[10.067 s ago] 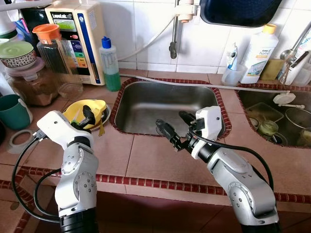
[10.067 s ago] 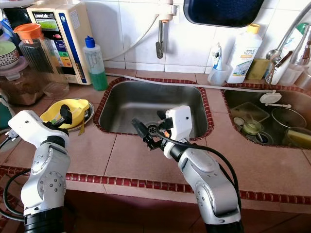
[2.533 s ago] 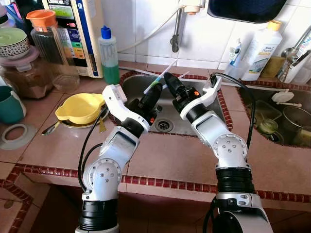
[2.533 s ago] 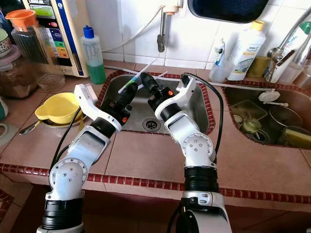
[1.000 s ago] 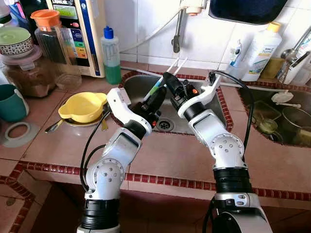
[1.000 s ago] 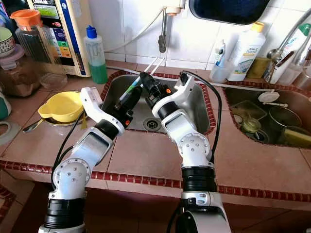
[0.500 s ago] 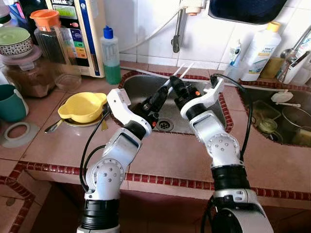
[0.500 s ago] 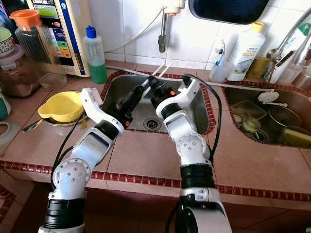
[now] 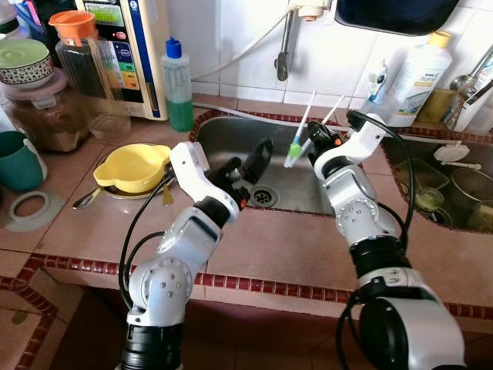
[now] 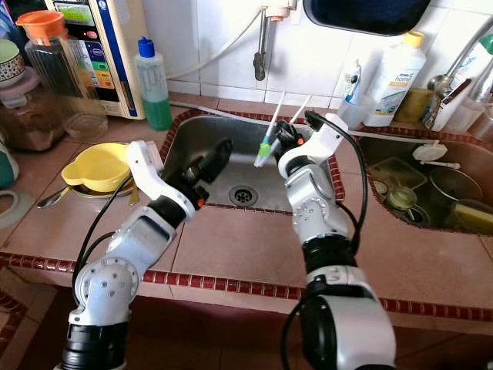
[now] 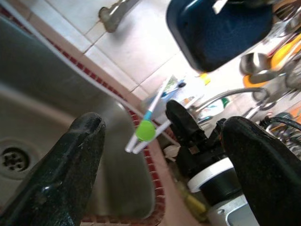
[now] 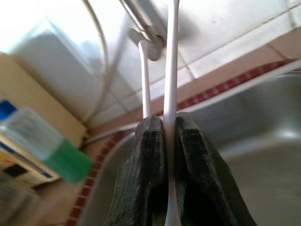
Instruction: Kitchen organization
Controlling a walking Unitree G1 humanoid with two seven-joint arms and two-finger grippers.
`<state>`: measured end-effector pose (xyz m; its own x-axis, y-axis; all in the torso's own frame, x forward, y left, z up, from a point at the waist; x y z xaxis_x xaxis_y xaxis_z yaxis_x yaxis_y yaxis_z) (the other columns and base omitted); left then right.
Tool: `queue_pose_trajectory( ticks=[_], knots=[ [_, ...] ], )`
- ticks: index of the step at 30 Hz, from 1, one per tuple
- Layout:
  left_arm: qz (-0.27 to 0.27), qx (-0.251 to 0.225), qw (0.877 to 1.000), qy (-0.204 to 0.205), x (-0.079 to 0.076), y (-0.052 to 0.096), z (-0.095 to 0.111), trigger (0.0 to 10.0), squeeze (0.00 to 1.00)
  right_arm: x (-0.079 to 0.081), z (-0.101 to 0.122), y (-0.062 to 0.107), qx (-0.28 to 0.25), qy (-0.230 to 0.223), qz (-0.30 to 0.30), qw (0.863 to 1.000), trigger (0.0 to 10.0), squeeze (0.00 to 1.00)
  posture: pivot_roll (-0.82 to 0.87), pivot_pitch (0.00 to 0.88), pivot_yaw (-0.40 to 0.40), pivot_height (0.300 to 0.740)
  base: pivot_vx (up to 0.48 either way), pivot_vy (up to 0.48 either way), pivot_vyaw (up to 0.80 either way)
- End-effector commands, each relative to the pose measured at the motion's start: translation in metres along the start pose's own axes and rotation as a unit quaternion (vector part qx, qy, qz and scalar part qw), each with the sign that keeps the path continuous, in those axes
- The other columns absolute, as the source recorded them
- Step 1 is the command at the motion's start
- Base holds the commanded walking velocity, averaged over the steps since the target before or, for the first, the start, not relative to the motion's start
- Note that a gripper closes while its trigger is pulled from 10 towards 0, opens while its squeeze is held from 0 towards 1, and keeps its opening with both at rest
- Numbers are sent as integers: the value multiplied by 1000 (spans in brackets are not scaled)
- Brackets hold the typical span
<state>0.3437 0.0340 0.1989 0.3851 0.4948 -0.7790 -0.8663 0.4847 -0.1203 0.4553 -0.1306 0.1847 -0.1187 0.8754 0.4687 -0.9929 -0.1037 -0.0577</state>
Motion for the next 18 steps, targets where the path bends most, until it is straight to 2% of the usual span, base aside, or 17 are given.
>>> queue_pose_trajectory(
  ticks=[1,2,3,5,6,7,8,9,10,11,13,14,15,18],
  knots=[
    [-5,10,1000,4,-4,4,-10,10000,1000,0,3,-2,-1,47,4,999,8275,0,73,27,-6,740,0,0,0],
    [-4,10,1000,2,-4,4,-10,10000,1000,-2,2,-2,0,62,4,998,8275,0,73,27,-6,740,0,0,0],
    [-2,11,1000,-4,-3,5,-9,10000,1000,-3,-1,-2,5,86,9,996,10000,0,76,23,-3,740,0,0,0],
    [5,11,1000,-18,1,7,-8,10000,1000,-3,-8,-2,17,145,24,989,10000,0,77,22,0,740,0,0,0],
    [14,7,999,-52,5,9,-5,10000,1000,-5,-18,0,35,201,37,978,10000,0,78,18,2,740,0,0,0],
    [17,5,998,-66,7,10,-4,10000,1000,-6,-21,1,40,220,40,974,10000,0,78,18,2,740,0,0,0],
    [22,4,996,-84,9,11,-3,10000,1000,-4,-24,2,44,238,52,969,10000,686,83,17,5,740,0,0,0],
    [29,4,995,-99,12,12,-2,10000,1000,-3,-28,3,49,257,64,963,10000,686,83,17,5,740,0,0,0],
    [36,2,992,-120,15,12,0,10000,1000,-1,-32,4,53,285,75,954,10000,1000,84,15,6,740,0,0,0],
    [44,0,989,-141,19,13,2,10000,1000,1,-35,5,56,304,86,947,10000,1000,88,12,9,740,0,0,0],
    [53,0,986,-158,23,14,4,10000,980,4,-42,7,62,339,103,933,10000,1000,92,10,15,740,0,0,0],
    [55,0,985,-162,24,15,5,10000,682,5,-44,7,64,355,108,926,10000,1000,92,10,15,740,0,0,0],
    [59,-2,984,-170,26,15,8,10000,0,9,-47,8,61,396,126,907,10000,1000,95,7,20,740,0,0,0],
    [60,-4,982,-181,27,16,11,10000,0,12,-51,10,57,475,146,866,10000,1000,97,4,27,740,0,0,0]
  ],
)
Point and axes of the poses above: a point about 5 cm out from each wrist's last joint towards the gripper, its own y axis pointing back from the gripper into the wrist, its own z axis along the axis of the wrist's last joint, x = y × z, the point moved 6 cm from there along -y, pointing out of the wrist towards the gripper, and after that the axes turned 7 degrees about y, right-handed, at the moved point
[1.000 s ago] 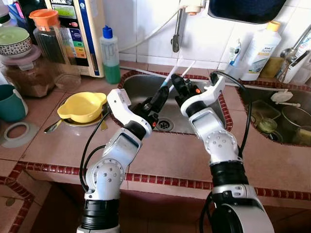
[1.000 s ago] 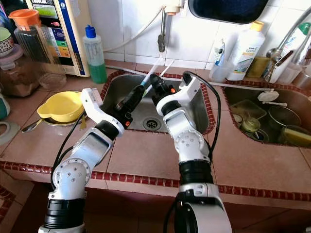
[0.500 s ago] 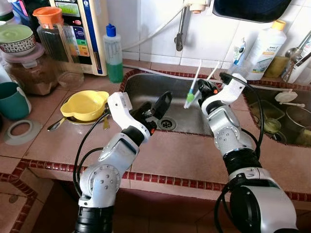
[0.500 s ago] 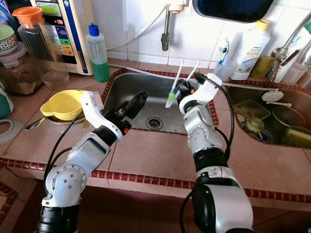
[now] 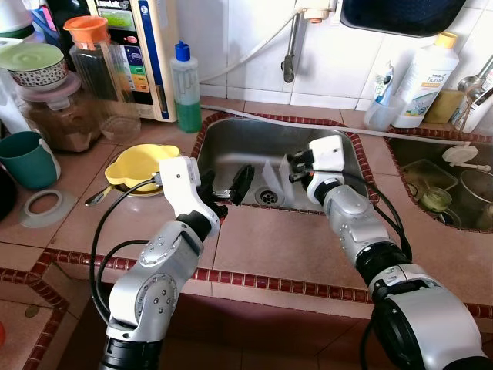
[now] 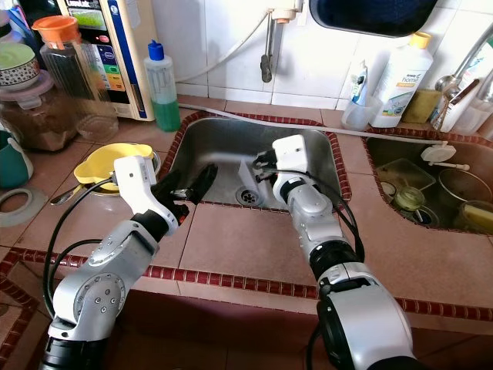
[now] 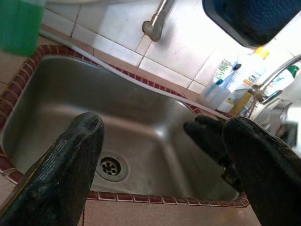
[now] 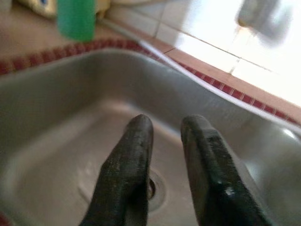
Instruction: Kitchen organization
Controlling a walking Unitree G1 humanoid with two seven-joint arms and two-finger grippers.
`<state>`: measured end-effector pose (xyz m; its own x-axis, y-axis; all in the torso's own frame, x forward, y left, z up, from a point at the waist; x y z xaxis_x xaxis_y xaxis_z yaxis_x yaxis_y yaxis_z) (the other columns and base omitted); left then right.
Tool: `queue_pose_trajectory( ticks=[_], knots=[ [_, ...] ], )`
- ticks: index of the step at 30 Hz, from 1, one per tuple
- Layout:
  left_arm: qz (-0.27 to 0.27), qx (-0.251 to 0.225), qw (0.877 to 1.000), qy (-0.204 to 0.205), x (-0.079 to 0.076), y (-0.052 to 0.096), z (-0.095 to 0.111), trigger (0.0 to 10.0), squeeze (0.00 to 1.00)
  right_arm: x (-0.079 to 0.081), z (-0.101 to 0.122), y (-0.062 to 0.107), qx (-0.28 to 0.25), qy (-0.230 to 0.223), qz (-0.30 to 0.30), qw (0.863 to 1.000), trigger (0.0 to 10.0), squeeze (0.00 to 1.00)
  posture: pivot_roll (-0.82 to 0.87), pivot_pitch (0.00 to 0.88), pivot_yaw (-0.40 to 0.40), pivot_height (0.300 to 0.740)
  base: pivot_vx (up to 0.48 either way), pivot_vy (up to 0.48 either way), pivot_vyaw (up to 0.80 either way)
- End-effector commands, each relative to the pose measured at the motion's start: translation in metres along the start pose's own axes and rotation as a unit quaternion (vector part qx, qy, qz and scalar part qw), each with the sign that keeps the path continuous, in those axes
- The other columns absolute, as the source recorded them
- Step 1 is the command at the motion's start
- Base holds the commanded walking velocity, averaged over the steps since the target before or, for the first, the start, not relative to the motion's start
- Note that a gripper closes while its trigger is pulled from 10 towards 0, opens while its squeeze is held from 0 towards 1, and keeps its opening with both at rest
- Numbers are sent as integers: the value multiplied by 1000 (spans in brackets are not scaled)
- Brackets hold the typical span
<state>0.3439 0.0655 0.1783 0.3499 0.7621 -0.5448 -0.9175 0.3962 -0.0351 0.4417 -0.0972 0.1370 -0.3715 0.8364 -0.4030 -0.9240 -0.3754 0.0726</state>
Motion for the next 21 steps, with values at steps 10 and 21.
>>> queue_pose_trajectory(
  ticks=[10,21],
  knots=[
    [-9,-5,999,-43,-3,-2,3,10000,0,-35,4,3,10,143,-49,988,10000,1000,97,2,38,740,0,0,0],
    [35,-35,992,-115,14,-6,19,10000,0,-33,4,6,-8,100,-38,994,10000,1000,84,6,27,740,0,0,0]
  ],
)
Point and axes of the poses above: a point about 5 cm out from each wrist's last joint towards the gripper, its own y axis pointing back from the gripper into the wrist, its own z axis along the axis of the wrist's last joint, x = y × z, the point moved 6 cm from there along -y, pointing out of the wrist towards the gripper, and after that the axes turned 7 degrees about y, right-handed, at the moved point
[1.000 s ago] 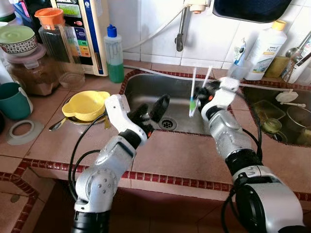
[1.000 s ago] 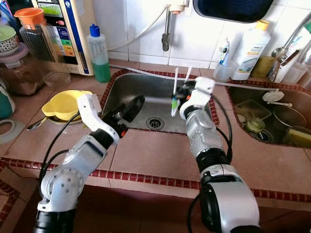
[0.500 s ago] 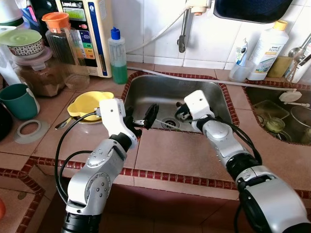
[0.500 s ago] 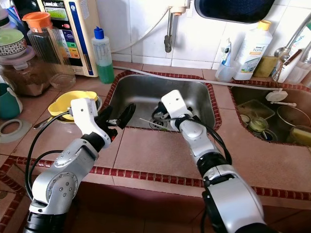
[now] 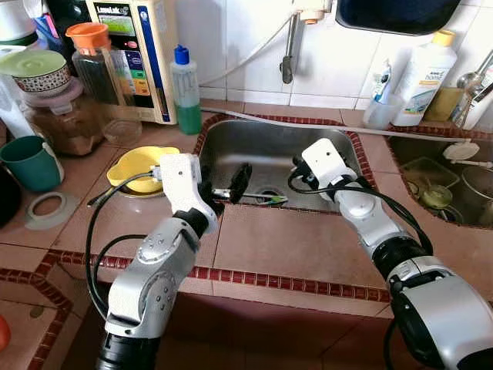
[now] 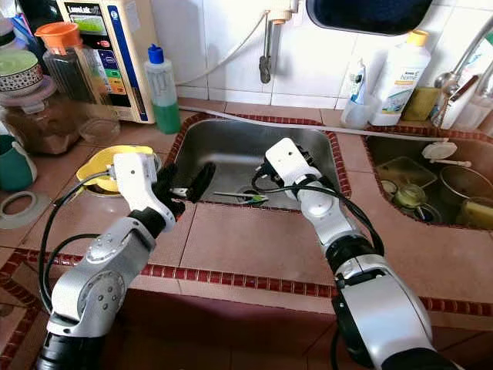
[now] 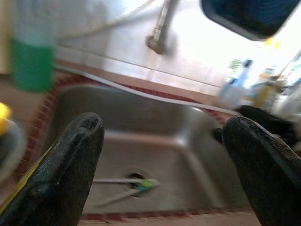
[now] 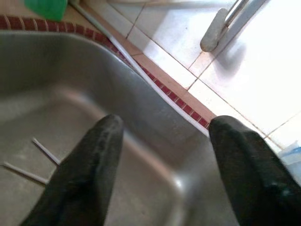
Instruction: Kitchen organization
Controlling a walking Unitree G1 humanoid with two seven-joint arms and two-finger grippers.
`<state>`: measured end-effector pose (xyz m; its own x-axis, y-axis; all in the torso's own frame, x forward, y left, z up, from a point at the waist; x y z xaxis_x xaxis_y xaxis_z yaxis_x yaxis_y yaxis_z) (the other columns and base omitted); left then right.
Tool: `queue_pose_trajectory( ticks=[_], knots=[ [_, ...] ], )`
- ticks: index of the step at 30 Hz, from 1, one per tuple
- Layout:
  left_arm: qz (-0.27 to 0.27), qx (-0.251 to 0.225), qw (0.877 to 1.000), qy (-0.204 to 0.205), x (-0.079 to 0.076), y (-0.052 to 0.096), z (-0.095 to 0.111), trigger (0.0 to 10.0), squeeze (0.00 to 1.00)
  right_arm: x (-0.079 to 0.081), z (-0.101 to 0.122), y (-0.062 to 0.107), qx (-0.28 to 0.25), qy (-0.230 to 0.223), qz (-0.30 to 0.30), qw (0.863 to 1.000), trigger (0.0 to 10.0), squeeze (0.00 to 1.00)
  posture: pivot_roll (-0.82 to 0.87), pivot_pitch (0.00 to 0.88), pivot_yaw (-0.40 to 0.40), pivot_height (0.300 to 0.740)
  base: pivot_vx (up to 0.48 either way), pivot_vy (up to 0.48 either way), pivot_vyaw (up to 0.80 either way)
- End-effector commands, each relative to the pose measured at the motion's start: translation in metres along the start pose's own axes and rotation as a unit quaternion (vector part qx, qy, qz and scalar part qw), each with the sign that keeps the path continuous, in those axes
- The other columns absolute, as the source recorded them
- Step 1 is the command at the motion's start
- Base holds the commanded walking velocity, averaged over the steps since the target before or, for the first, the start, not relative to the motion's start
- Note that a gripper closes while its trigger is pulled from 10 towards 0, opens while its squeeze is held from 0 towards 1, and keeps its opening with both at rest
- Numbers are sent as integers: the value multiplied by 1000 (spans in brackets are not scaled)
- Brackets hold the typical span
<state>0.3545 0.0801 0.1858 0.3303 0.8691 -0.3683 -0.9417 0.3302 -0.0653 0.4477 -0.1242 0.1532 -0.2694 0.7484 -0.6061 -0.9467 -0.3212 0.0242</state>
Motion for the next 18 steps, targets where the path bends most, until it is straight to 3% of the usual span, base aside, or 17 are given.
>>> queue_pose_trajectory(
  ticks=[1,4,7,14,16,18],
  knots=[
    [33,-13,999,-21,12,-2,5,10000,0,0,3,0,-10,-57,0,998,10000,1000,80,7,23,740,0,0,0],
    [48,-20,998,-27,18,-2,8,10000,0,0,6,-1,-19,-96,-1,995,10000,1000,79,9,19,740,0,0,0],
    [107,-41,992,-50,45,0,18,10000,0,11,25,-1,-67,-177,13,982,10000,1000,72,14,8,740,0,0,0],
    [146,-53,986,-62,64,2,25,10000,0,20,44,5,-112,-247,45,961,10000,1000,63,21,0,740,0,0,0],
    [168,-62,982,-66,74,4,30,10000,0,27,56,15,-135,-280,73,948,10000,1000,52,24,-5,740,0,0,0],
    [184,-73,978,-72,79,6,35,10000,0,31,60,21,-143,-284,87,944,10000,1000,50,25,-8,740,0,0,0]
  ],
)
Point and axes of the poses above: a point about 5 cm out from each wrist's last joint towards the gripper, its own y axis pointing back from the gripper into the wrist, its own z axis along the axis of the wrist's last joint, x = y × z, the point moved 6 cm from there along -y, pointing out of the wrist towards the gripper, and after that the axes turned 7 degrees about y, right-handed, at the moved point
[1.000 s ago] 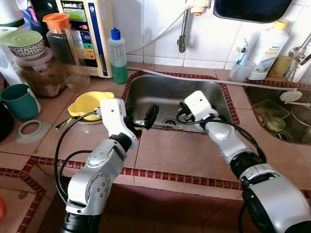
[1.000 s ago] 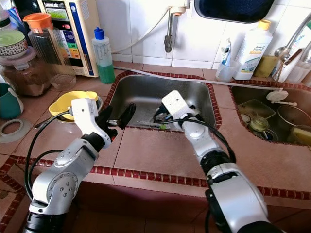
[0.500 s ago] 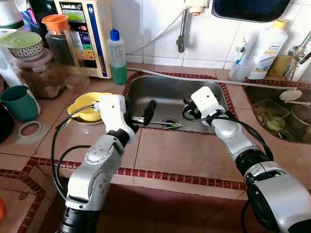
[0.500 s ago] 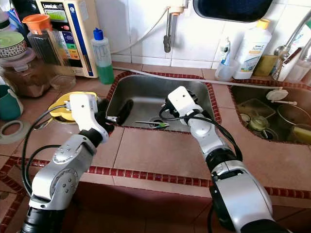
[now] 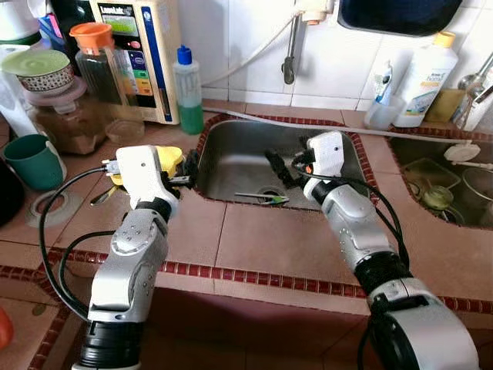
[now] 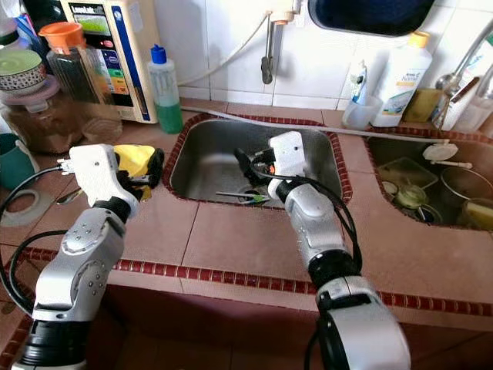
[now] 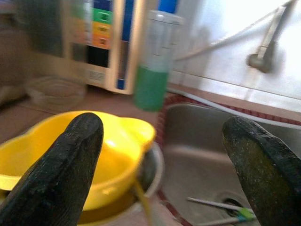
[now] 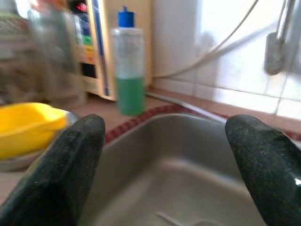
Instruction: Kitchen organization
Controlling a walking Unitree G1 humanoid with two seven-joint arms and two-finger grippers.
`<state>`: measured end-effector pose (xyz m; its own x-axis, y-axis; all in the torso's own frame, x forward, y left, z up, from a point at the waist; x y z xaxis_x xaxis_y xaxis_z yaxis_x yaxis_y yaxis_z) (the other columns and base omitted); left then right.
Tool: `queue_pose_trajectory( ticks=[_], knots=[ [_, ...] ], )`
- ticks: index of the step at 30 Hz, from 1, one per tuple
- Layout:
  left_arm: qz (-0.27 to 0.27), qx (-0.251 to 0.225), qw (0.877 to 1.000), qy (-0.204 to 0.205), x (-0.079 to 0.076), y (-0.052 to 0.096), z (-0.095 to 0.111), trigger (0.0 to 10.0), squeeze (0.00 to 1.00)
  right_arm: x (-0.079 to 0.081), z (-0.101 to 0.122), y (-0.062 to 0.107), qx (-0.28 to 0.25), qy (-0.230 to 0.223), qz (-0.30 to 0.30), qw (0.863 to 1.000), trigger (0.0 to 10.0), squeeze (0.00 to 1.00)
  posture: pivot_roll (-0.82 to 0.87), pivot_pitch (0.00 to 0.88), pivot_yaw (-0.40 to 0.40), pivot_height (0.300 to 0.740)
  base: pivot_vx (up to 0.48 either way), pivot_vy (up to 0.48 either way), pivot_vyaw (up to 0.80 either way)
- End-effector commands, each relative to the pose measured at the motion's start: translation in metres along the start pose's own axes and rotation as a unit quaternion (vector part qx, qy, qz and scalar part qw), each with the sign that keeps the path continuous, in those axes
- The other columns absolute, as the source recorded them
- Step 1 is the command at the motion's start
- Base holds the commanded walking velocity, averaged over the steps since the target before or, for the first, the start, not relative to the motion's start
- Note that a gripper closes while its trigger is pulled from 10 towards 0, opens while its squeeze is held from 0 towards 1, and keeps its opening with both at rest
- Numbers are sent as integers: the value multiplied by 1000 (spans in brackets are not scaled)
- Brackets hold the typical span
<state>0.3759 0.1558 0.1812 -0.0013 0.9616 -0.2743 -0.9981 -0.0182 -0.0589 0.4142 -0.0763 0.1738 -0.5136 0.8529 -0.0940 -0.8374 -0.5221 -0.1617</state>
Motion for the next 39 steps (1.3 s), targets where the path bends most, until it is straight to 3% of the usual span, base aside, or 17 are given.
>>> queue_pose_trajectory(
  ticks=[1,3,4,5,6,16,17,19,20,21,24,30,31,34,39],
  knots=[
    [34,-30,999,-11,11,-1,14,10000,0,8,11,4,-13,-10,23,1000,10000,1000,46,26,-11,740,0,0,0],
    [50,-41,998,-11,17,-1,17,10000,0,10,13,6,-14,-14,29,999,10000,1000,46,26,-11,740,0,0,0],
    [94,-65,993,-5,32,4,24,10000,0,15,14,13,-13,-20,42,999,10000,1000,45,25,-17,740,0,0,0],
    [94,-65,993,-5,32,4,24,10000,0,15,14,13,-13,-20,42,999,10000,1000,45,25,-17,740,0,0,0],
    [121,-79,990,-3,42,9,28,10000,0,17,15,16,-10,-25,48,998,10000,1000,44,25,-18,740,0,0,0],
    [209,-65,976,19,80,22,17,10000,0,36,23,28,2,-46,81,996,10000,1000,48,24,-23,740,0,0,0],
    [228,-70,971,19,89,25,20,10000,0,40,25,30,4,-50,87,995,10000,761,52,23,-24,740,0,0,0],
    [228,-70,971,19,89,25,20,10000,0,40,25,30,4,-50,87,995,10000,761,52,23,-24,740,0,0,0],
    [234,-77,969,16,92,26,24,10000,0,43,26,31,9,-55,89,994,10000,643,54,23,-24,740,0,0,0],
    [237,-82,968,16,94,28,26,10000,0,44,26,31,10,-56,90,994,10000,600,56,21,-23,740,0,0,0],
    [255,-86,963,21,101,33,28,10000,0,48,26,32,12,-59,94,994,10000,565,58,20,-24,740,0,0,0],
    [275,-46,955,100,108,36,2,10000,0,56,28,32,11,-60,111,992,10000,549,55,16,-26,740,0,0,0],
    [277,-36,952,124,107,35,-5,10000,0,59,29,32,11,-60,118,991,10000,518,53,14,-27,740,0,0,0],
    [268,-26,949,167,102,29,-13,10000,0,61,32,32,9,-60,127,990,10000,216,47,11,-26,740,0,0,0],
    [250,-24,945,209,95,22,-16,10000,0,61,33,33,11,-58,128,990,10000,208,42,6,-24,740,0,0,0]
  ],
)
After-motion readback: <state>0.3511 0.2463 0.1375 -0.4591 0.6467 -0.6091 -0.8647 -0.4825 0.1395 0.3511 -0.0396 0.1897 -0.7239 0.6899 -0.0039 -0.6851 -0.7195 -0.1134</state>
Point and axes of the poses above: a point about 5 cm out from each wrist's last joint towards the gripper, its own y axis pointing back from the gripper into the wrist, its own z axis along the axis of the wrist's last joint, x = y × z, the point moved 6 cm from there along -y, pointing out of the wrist towards the gripper, and after that the axes turned 7 degrees about y, right-handed, at the moved point
